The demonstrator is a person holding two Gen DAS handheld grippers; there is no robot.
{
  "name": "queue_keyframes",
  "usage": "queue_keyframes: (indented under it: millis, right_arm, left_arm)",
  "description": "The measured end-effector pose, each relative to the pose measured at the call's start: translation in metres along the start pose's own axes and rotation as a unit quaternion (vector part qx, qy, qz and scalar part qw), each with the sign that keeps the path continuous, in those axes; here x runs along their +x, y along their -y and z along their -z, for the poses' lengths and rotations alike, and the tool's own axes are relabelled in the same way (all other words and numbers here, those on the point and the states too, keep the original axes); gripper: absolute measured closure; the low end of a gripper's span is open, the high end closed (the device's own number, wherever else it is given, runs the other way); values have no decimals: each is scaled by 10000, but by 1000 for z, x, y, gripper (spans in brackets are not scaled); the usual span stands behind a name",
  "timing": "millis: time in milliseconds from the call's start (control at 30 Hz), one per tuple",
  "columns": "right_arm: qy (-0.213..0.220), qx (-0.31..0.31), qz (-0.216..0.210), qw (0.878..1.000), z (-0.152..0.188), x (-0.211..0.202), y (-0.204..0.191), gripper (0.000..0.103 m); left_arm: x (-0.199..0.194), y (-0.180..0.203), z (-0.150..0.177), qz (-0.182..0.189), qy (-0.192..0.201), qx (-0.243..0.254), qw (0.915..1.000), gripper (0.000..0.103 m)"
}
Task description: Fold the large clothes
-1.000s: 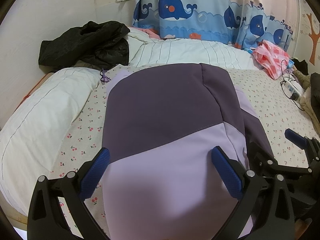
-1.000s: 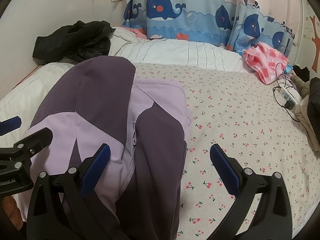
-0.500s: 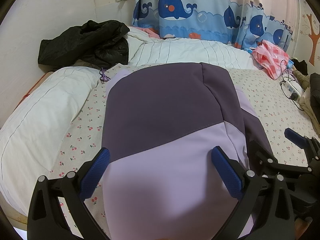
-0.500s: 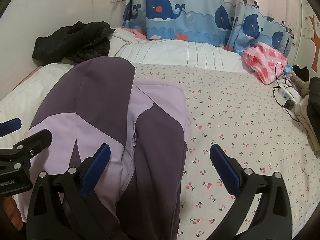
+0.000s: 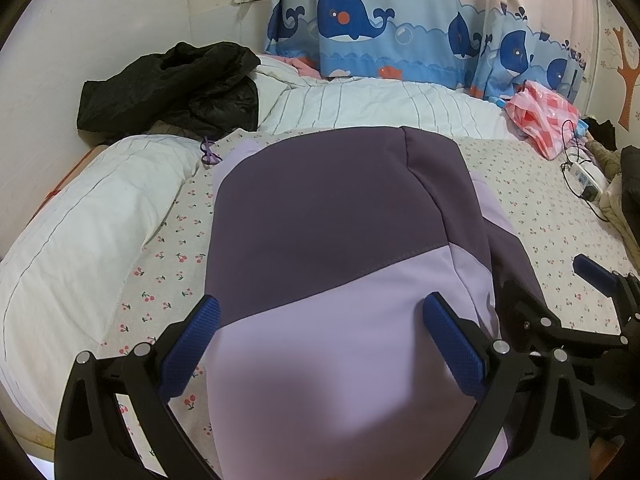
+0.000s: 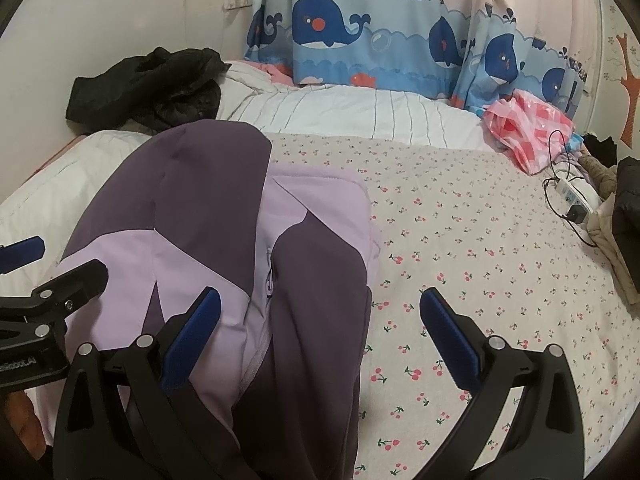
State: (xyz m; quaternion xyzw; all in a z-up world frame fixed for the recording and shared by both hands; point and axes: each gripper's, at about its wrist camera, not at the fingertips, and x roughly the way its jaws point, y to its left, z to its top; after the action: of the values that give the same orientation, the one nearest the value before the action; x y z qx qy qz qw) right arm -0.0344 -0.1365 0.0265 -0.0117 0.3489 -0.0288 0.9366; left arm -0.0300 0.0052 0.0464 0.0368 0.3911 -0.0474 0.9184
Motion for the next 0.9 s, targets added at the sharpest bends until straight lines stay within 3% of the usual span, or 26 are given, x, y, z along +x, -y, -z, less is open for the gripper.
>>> queue_keyframes:
  millis: [900]
  right_arm:
    - [-28,-23,4,10000,1,3,-3,7]
  left_arm:
    - [0,2,-3,1,31,0,10000,6]
